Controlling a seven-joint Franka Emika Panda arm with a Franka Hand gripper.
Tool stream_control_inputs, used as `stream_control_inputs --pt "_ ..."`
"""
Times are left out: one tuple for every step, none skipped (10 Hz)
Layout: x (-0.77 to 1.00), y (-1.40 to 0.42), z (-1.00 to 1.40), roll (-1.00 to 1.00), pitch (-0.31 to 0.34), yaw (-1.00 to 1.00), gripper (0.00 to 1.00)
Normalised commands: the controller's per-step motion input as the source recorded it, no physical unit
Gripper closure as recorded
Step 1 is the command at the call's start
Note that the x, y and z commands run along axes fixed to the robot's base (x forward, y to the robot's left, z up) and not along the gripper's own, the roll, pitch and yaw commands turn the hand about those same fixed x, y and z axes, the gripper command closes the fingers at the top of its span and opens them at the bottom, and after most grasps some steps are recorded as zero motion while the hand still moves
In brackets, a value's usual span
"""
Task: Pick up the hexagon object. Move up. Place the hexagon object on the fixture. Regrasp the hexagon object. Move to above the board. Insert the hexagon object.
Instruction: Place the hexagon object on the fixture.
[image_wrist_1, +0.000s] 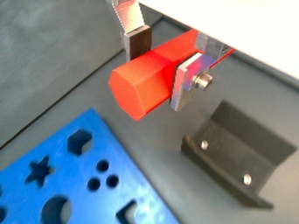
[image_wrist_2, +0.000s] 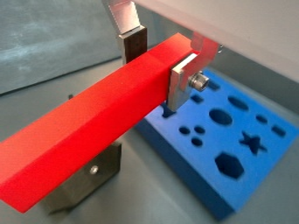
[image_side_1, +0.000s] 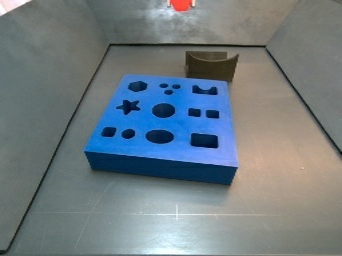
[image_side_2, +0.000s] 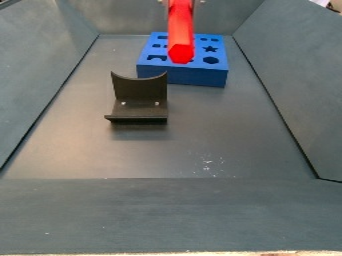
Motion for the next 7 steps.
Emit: stream_control_inputs --pt "1.00 0.00 -0.07 -1.00 0.054 -0.01 1.00" --pt "1.00 0.01 -0.06 -1.00 0.064 -0.01 1.00" --pt "1.00 0.02 -0.05 -1.00 0.075 -0.02 1.00" --pt "1.00 0.03 -0.05 -1.00 0.081 -0.03 1.00" --pt "0.90 0.04 -0.04 -1.00 0.096 -0.05 1.00" --pt "0.85 0.04 -0.03 -1.00 0.102 -0.05 1.00" --pt "0.75 0.04 -0.03 -1.00 0.116 -0.07 1.00"
